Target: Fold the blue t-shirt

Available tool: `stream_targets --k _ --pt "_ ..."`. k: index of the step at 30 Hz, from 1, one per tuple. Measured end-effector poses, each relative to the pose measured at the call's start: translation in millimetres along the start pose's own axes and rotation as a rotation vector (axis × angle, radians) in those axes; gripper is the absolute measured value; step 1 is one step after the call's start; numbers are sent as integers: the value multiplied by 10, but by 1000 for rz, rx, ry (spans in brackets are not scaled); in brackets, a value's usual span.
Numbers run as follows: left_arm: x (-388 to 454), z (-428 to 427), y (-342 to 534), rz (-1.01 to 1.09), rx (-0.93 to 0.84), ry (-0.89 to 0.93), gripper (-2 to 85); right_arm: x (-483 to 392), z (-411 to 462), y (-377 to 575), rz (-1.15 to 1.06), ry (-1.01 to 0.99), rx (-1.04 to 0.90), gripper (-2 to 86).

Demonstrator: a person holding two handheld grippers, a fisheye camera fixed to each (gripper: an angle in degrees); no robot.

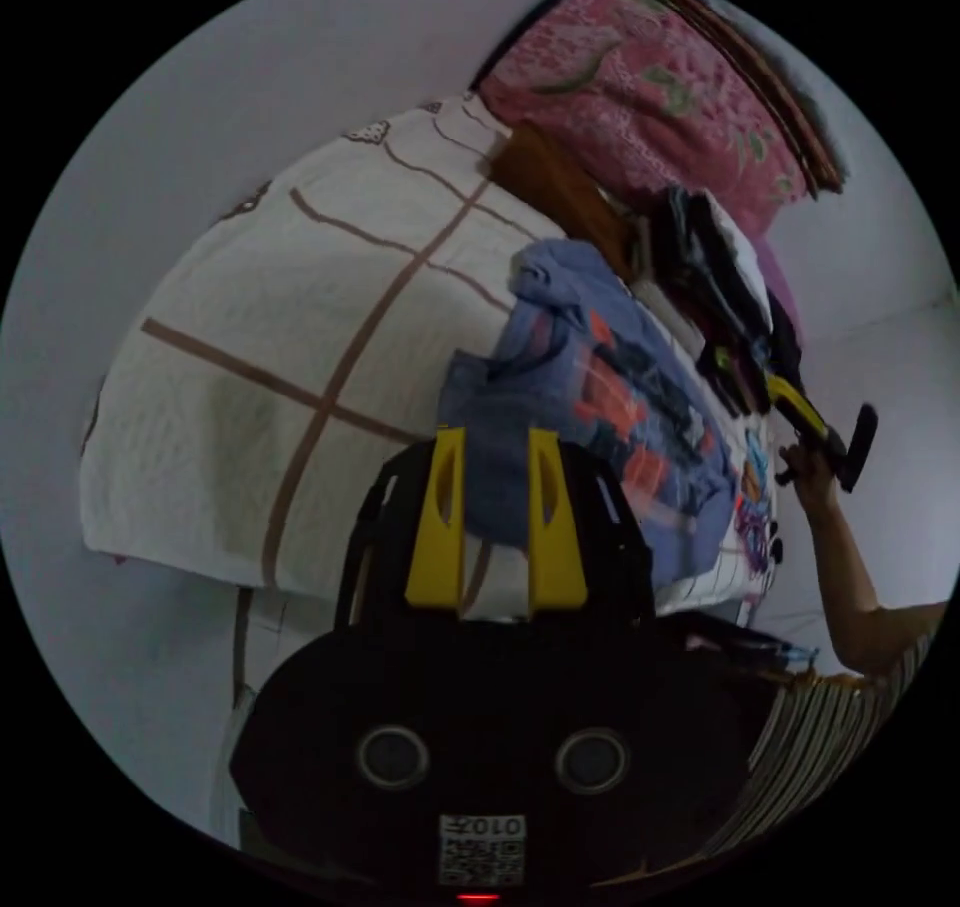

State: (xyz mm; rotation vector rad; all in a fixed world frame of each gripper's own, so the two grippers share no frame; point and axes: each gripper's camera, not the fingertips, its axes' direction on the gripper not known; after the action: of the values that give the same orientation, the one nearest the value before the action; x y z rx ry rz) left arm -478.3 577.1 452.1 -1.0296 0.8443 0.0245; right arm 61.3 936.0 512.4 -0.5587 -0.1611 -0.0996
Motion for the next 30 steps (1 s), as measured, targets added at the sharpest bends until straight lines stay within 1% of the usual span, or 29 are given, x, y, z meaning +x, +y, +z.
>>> stream_targets --k 2,4,6,8,12,14,17,18,19,21,23,25,28,30 --pt "75 213 49 35 -61 -7 96 244 33 527 80 38 -62 96" --pt "238 537 139 114 -145 -3 111 473 48 1031 223 30 -119 101" --pt "421 763 191 205 -178 -8 122 694 47 1630 413 -1 -154 107" --pt "618 974 185 281 -200 -8 132 787 98 1987 514 32 -204 110" --pt "1119 1508 -12 488 -296 -93 148 1009 364 2496 719 16 -265 111" --pt "1285 1729 -132 545 -342 -147 150 1120 512 2579 758 27 -286 111" --pt "1478 2007 -331 596 -399 -225 129 1379 775 2629 804 13 -300 109" --pt "1533 2082 -401 606 -423 -277 111 1496 888 2635 812 2 -317 109" --pt "1584 2120 -474 617 -433 -288 83 1555 942 2636 816 -1 -326 108" --pt "1652 2129 -579 619 -428 -249 57 1785 1138 2638 828 -15 -347 106" --pt "1705 2146 -674 628 -463 -214 45 1945 1261 2641 836 -41 -358 103" --pt "1765 2129 -762 664 -523 -139 33 2085 1358 2644 836 -60 -368 99" --pt "1828 1990 -780 714 -565 -61 25 2248 1471 2651 788 -49 -378 92" --pt "1846 1873 -753 709 -575 -14 22 2359 1542 2667 741 -45 -398 90"
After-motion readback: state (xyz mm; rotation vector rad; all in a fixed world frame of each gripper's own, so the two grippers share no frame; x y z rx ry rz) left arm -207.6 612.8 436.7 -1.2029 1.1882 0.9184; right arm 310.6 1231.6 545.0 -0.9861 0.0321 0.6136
